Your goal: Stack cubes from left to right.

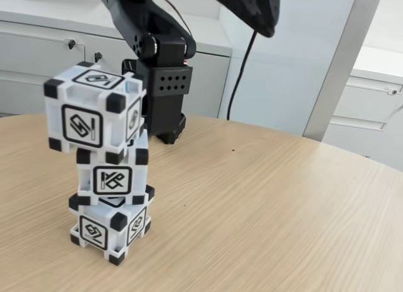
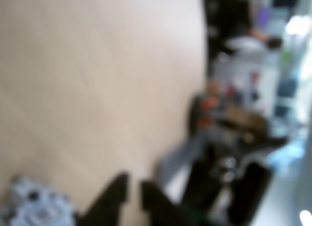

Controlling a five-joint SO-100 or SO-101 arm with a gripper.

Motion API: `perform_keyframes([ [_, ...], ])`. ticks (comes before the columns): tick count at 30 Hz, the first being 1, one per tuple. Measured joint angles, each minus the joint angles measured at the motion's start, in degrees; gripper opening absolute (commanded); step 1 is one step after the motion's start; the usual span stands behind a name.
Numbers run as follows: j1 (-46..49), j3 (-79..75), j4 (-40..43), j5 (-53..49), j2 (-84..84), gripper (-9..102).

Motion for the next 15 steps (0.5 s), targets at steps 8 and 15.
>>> perform_keyframes([
  [8,0.0,22.5,-9.32,0.44,14.94,0],
  [15,0.0,37.18,-12.22,0.0,23.38,0],
])
